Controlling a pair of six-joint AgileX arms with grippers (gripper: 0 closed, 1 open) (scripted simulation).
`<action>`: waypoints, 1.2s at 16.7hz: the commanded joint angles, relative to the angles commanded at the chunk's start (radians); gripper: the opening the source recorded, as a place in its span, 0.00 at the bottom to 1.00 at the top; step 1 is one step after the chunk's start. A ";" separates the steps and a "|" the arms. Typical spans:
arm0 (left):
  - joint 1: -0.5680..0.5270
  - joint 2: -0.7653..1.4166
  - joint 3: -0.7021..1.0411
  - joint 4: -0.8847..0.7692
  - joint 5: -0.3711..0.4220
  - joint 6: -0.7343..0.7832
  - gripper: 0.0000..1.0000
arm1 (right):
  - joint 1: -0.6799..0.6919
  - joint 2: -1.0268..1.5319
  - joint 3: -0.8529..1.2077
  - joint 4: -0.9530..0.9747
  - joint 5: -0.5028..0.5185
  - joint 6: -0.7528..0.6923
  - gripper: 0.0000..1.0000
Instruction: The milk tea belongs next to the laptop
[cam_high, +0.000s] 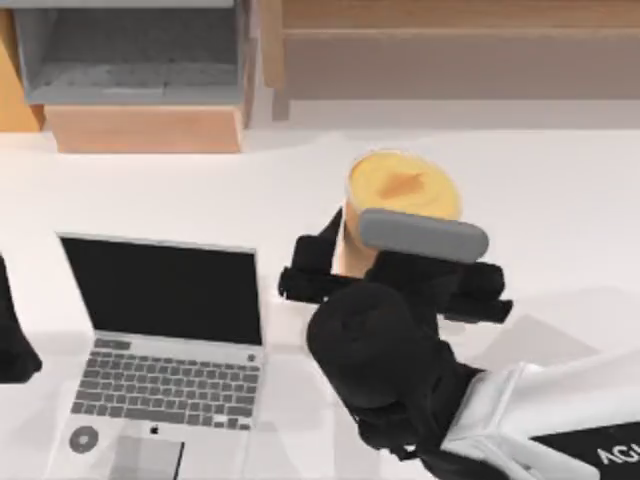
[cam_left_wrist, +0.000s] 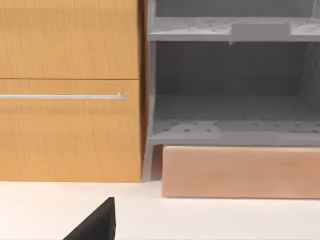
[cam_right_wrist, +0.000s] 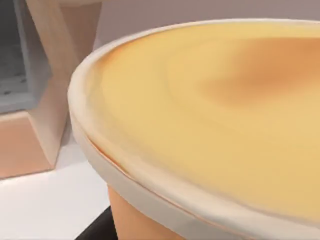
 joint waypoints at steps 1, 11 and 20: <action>0.000 0.000 0.000 0.000 0.000 0.000 1.00 | 0.056 0.003 0.002 -0.031 0.052 0.010 0.00; 0.000 0.000 0.000 0.000 0.000 0.000 1.00 | 0.346 0.036 0.033 -0.184 0.326 0.046 0.00; 0.000 0.000 0.000 0.000 0.000 0.000 1.00 | 0.342 0.035 0.072 -0.107 0.288 0.040 0.00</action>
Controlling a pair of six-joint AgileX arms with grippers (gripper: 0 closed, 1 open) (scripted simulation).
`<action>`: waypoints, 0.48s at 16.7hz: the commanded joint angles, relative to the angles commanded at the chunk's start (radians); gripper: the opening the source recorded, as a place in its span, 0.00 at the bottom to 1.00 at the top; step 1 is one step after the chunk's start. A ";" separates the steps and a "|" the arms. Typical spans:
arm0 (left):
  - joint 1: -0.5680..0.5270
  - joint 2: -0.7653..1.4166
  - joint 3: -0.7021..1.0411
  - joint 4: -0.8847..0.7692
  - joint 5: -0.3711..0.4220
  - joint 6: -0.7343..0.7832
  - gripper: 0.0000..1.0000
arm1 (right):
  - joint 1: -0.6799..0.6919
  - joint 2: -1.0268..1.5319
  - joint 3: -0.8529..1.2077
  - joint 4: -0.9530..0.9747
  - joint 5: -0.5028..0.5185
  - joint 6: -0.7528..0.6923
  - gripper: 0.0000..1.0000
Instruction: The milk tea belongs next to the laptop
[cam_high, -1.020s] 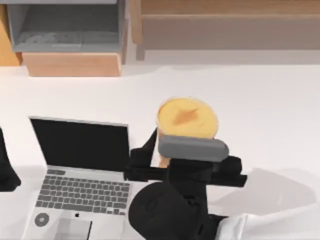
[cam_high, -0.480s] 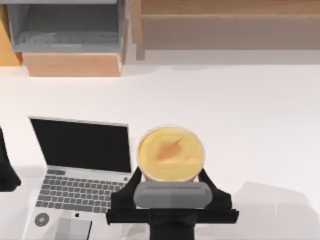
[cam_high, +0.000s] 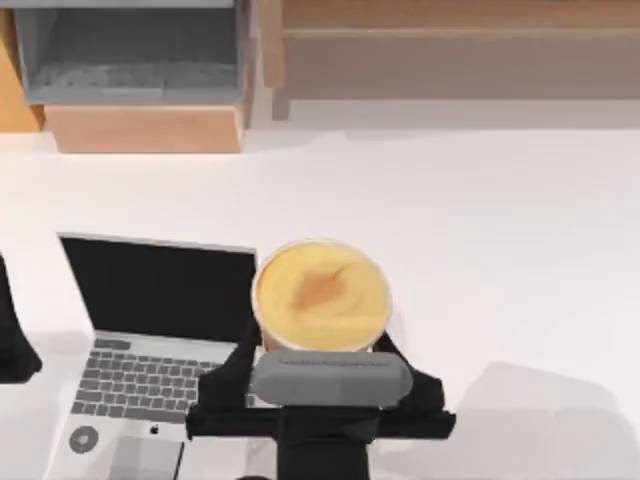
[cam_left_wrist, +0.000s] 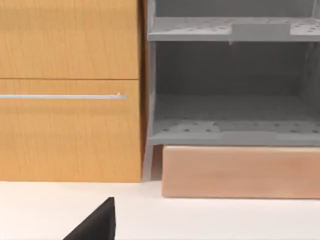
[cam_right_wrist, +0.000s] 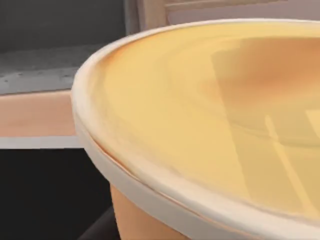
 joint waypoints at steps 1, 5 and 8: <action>0.000 0.000 0.000 0.000 0.000 0.000 1.00 | -0.001 0.003 0.016 0.026 -0.013 -0.003 0.00; 0.000 0.000 0.000 0.000 0.000 0.000 1.00 | -0.010 0.023 0.070 0.122 -0.055 -0.016 0.00; 0.000 0.000 0.000 0.000 0.000 0.000 1.00 | -0.008 0.028 0.086 0.160 -0.065 -0.015 0.00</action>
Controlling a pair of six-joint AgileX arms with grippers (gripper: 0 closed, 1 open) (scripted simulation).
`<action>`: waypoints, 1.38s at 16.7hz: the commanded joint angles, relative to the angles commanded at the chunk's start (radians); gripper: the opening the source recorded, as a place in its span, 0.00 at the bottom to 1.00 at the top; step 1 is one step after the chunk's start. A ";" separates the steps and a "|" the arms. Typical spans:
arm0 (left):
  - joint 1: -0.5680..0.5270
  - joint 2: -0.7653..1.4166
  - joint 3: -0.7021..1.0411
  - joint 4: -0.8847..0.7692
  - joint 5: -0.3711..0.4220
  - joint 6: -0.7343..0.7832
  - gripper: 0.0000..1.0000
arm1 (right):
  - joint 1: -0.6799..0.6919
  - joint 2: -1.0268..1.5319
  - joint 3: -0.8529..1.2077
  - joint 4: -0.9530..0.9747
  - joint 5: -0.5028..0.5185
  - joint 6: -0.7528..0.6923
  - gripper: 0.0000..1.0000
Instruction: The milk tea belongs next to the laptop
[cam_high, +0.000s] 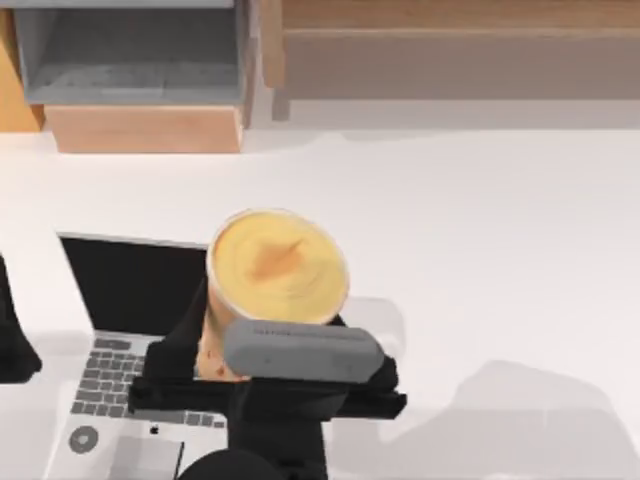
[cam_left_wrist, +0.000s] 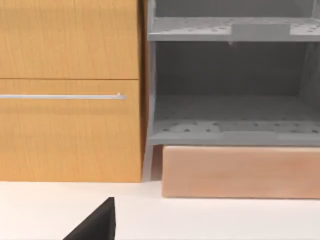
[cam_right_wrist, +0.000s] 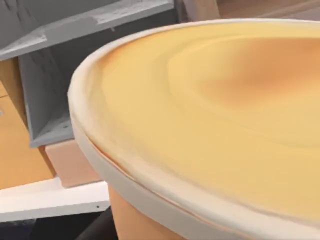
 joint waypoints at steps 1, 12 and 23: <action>0.000 0.000 0.000 0.000 0.000 0.000 1.00 | 0.001 0.003 -0.004 0.004 0.002 0.001 0.00; 0.000 0.000 0.000 0.000 0.000 0.000 1.00 | 0.012 0.077 -0.150 -0.109 0.105 0.023 0.00; 0.000 0.000 0.000 0.000 0.000 0.000 1.00 | 0.012 0.077 -0.150 -0.109 0.105 0.023 0.53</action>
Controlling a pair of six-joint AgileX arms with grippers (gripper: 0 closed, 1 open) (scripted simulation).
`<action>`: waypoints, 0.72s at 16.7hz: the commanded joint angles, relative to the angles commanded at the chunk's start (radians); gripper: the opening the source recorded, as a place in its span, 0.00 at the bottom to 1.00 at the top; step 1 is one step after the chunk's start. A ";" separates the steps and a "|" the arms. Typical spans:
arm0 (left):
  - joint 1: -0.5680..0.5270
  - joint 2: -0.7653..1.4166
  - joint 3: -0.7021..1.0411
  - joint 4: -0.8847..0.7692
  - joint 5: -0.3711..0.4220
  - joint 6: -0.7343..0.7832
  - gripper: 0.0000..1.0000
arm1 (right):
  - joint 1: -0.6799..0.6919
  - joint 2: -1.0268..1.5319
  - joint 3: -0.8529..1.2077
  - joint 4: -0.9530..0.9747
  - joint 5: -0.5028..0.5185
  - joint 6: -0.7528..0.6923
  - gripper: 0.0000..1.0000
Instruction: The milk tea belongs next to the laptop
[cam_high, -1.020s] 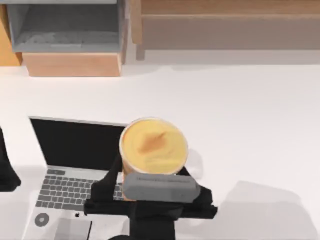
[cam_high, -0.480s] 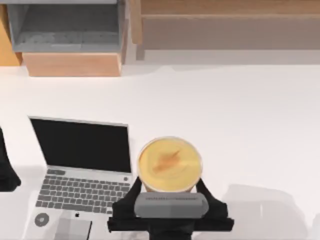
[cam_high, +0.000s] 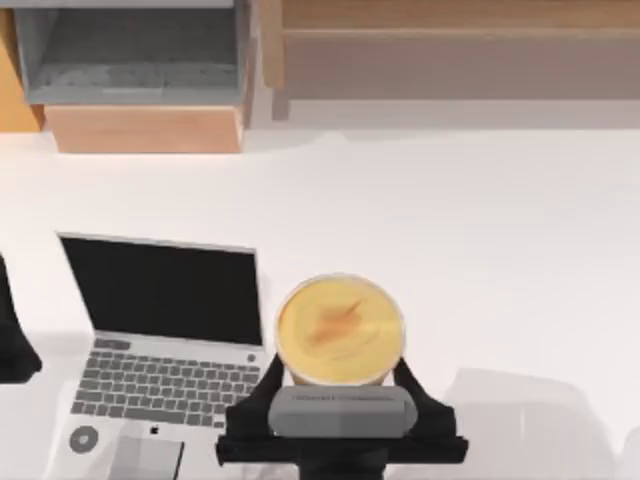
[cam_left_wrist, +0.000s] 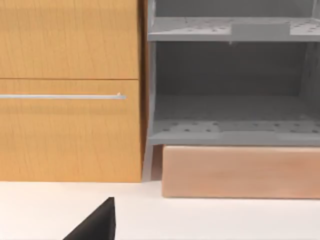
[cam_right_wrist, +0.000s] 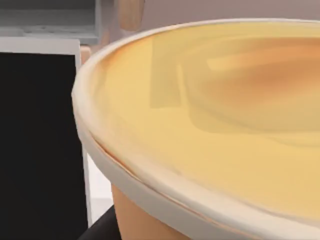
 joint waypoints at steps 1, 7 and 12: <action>0.000 0.000 0.000 0.000 0.000 0.000 1.00 | 0.000 0.000 0.000 0.000 0.000 0.000 0.60; 0.000 0.000 0.000 0.000 0.000 0.000 1.00 | 0.000 0.000 0.000 0.000 0.000 0.000 1.00; 0.000 0.000 0.000 0.000 0.000 0.000 1.00 | 0.000 0.000 0.000 0.000 0.000 0.000 1.00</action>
